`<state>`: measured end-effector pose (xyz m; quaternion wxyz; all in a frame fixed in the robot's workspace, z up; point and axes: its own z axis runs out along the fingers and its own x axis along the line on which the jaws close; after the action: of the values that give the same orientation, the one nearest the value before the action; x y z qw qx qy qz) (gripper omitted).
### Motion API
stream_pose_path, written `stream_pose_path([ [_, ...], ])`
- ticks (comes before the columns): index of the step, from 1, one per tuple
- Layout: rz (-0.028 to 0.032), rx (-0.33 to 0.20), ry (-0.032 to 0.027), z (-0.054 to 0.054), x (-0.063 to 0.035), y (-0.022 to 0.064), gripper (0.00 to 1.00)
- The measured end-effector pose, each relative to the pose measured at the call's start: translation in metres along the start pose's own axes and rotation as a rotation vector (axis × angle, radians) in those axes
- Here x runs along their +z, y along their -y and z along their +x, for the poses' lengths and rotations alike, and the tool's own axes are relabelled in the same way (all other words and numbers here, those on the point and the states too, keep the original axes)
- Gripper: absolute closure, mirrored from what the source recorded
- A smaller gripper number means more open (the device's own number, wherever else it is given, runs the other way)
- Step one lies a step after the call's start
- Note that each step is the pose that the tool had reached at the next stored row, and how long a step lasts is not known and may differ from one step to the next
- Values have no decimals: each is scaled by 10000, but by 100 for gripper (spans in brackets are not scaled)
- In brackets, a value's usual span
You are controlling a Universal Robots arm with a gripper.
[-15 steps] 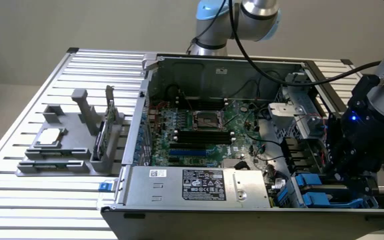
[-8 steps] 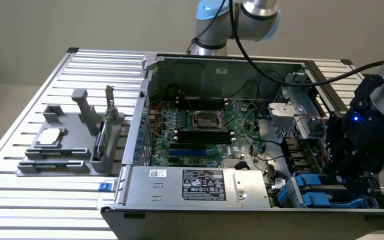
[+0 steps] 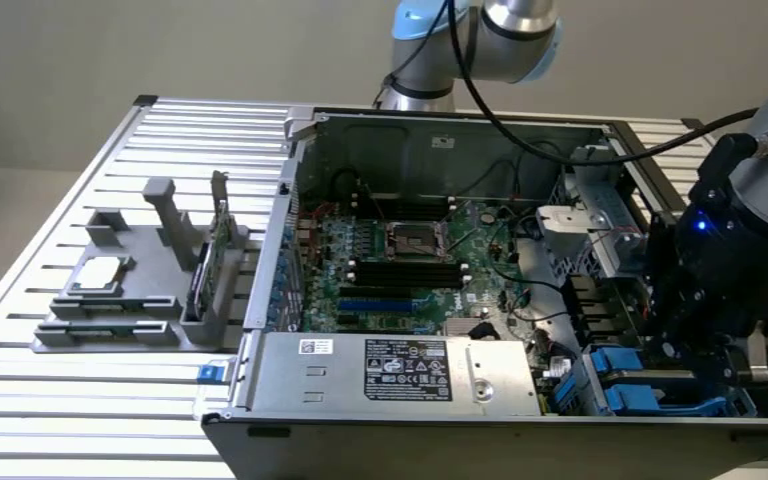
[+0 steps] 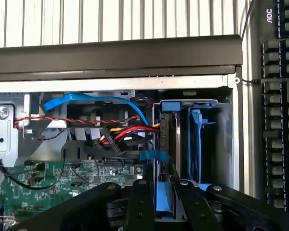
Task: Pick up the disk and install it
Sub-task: 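Insert the second disk wire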
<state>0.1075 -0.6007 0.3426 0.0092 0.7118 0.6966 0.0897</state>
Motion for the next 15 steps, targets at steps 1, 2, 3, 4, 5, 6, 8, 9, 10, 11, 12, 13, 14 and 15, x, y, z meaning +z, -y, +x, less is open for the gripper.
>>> stream_pose_path([
  [1,2,-11,-18,0,-10,22,75],
  [2,4,-24,-37,1,-18,43,75],
  [3,6,-38,-53,1,-28,63,75],
  [4,9,-58,-64,3,-42,81,75],
  [5,12,-90,-70,4,-58,92,75],
  [6,16,-125,-75,5,-73,103,75],
  [8,24,-184,-88,7,-98,128,77],
  [9,26,-209,-95,7,-101,137,84],
  [10,26,-218,-98,7,-100,138,89],
  [11,26,-218,-97,7,-101,138,89],
  [12,26,-218,-98,8,-101,138,89],
  [13,26,-218,-97,8,-101,138,89],
  [14,26,-218,-95,8,-102,138,89],
  [15,26,-217,-96,7,-102,138,89],
])
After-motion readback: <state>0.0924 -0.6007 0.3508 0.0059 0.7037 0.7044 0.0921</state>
